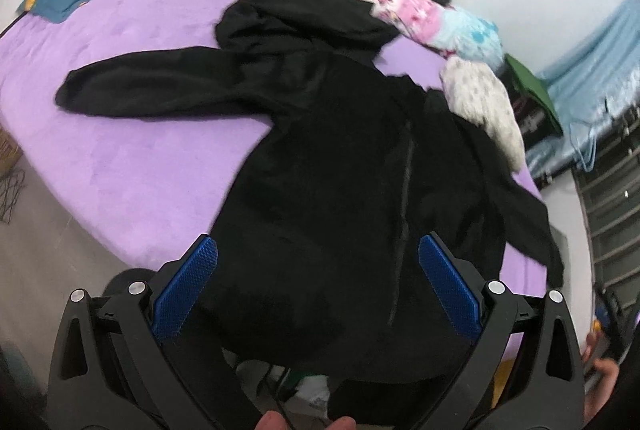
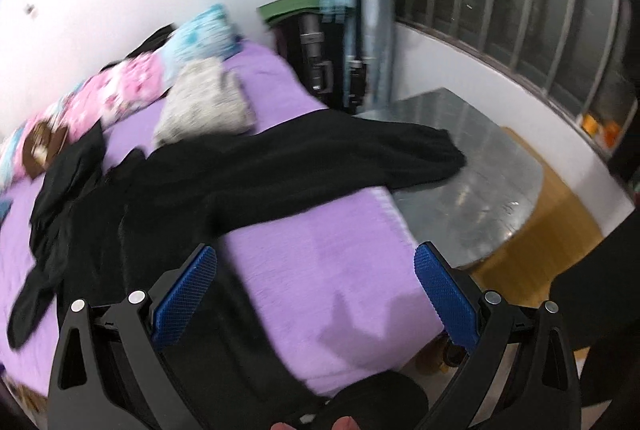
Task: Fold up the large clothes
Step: 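Reach the right gripper to the black hoodie's sleeve cuff and grasp it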
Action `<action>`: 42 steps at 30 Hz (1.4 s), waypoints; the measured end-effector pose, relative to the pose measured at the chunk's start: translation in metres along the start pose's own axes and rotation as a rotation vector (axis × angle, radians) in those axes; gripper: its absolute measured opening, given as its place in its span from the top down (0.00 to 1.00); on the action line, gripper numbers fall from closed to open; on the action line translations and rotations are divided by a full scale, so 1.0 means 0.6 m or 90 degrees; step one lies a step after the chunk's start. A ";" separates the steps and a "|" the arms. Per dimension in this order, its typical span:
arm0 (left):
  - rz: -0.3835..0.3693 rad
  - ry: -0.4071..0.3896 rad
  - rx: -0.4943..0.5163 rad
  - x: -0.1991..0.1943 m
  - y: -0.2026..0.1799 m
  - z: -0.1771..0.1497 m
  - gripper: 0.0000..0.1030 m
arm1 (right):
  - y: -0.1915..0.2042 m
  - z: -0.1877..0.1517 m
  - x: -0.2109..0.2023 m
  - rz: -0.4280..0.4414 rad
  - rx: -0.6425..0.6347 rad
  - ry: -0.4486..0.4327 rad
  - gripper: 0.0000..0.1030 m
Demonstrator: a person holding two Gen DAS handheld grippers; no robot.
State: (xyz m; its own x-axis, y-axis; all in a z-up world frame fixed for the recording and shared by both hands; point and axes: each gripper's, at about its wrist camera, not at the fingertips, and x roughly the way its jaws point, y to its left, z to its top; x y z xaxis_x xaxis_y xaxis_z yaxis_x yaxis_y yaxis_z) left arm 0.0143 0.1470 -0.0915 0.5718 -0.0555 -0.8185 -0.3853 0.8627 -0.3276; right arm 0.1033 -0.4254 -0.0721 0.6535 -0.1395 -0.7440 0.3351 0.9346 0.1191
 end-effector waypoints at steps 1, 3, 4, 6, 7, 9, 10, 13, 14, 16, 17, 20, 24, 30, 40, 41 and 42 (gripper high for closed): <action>-0.002 0.005 0.010 0.004 -0.012 -0.004 0.06 | -0.017 0.006 0.010 0.000 0.014 -0.001 0.06; -0.005 0.013 0.031 0.015 -0.040 -0.009 0.06 | -0.062 0.023 0.039 0.003 0.055 0.005 0.06; -0.007 0.016 0.041 0.020 -0.054 -0.011 0.06 | -0.078 0.027 0.046 0.005 0.074 0.004 0.06; -0.009 0.022 0.062 0.028 -0.082 -0.015 0.06 | -0.125 0.040 0.074 -0.004 0.129 -0.001 0.06; -0.006 0.024 0.075 0.030 -0.094 -0.017 0.06 | -0.141 0.046 0.087 0.008 0.153 -0.001 0.06; -0.003 0.019 0.106 0.030 -0.121 -0.021 0.06 | -0.181 0.062 0.122 0.037 0.194 -0.006 0.06; -0.006 0.012 0.118 0.026 -0.131 -0.023 0.06 | -0.193 0.067 0.139 0.034 0.207 -0.004 0.06; -0.011 0.004 0.136 0.023 -0.152 -0.027 0.06 | -0.237 0.091 0.204 0.024 0.245 0.029 0.06; -0.010 0.006 0.136 0.024 -0.153 -0.025 0.06 | -0.246 0.097 0.222 0.016 0.248 0.033 0.06; -0.003 0.013 0.131 0.029 -0.154 -0.024 0.06 | -0.269 0.111 0.257 -0.014 0.261 0.020 0.06; 0.003 0.016 0.130 0.030 -0.154 -0.024 0.06 | -0.282 0.116 0.272 -0.015 0.279 0.017 0.06; 0.029 0.017 0.141 0.032 -0.158 -0.025 0.06 | -0.336 0.133 0.332 -0.003 0.349 0.035 0.06; 0.038 0.023 0.136 0.035 -0.156 -0.024 0.06 | -0.393 0.133 0.390 0.051 0.433 0.042 0.06; 0.069 0.023 0.166 0.039 -0.163 -0.028 0.06 | -0.430 0.111 0.449 0.110 0.494 0.055 0.06; 0.080 0.020 0.149 0.023 -0.146 -0.022 0.06 | -0.424 0.109 0.467 0.159 0.493 0.018 0.05; 0.082 0.018 0.147 0.021 -0.143 -0.021 0.06 | -0.423 0.111 0.469 0.161 0.492 0.020 0.05; 0.086 0.017 0.146 0.019 -0.140 -0.019 0.06 | -0.421 0.113 0.472 0.166 0.492 0.022 0.05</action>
State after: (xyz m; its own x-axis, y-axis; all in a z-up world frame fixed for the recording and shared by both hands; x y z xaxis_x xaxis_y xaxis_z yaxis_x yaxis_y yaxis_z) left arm 0.0450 0.0682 -0.0788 0.5066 0.0571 -0.8603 -0.2812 0.9542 -0.1022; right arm 0.2498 -0.7233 -0.2682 0.7579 0.0740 -0.6482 0.5571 0.4436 0.7020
